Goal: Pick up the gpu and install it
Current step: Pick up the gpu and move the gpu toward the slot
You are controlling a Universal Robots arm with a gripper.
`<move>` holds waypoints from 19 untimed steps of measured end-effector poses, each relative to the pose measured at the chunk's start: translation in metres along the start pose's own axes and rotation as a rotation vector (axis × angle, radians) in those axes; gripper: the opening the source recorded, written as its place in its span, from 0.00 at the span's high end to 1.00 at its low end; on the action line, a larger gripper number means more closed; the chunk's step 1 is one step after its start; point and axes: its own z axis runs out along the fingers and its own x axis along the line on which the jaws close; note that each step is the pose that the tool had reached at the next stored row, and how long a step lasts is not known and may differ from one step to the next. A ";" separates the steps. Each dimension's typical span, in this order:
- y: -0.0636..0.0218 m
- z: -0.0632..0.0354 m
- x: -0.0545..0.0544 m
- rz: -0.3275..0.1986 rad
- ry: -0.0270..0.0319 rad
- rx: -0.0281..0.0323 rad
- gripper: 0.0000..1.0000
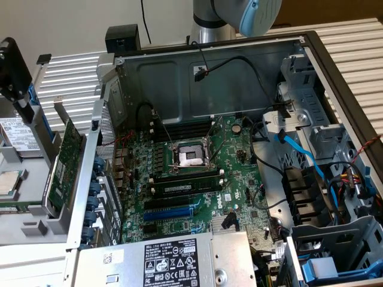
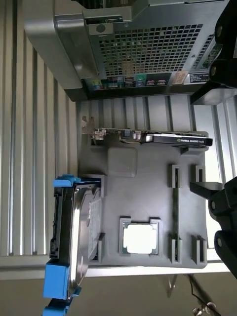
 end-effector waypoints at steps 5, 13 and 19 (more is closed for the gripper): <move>-0.0017 0.0049 -0.001 0.001 -0.0100 -0.0101 0.28; -0.0058 0.0171 -0.003 0.005 -0.0081 -0.0401 0.28; -0.0132 0.0276 -0.002 0.007 -0.0075 -0.0507 0.28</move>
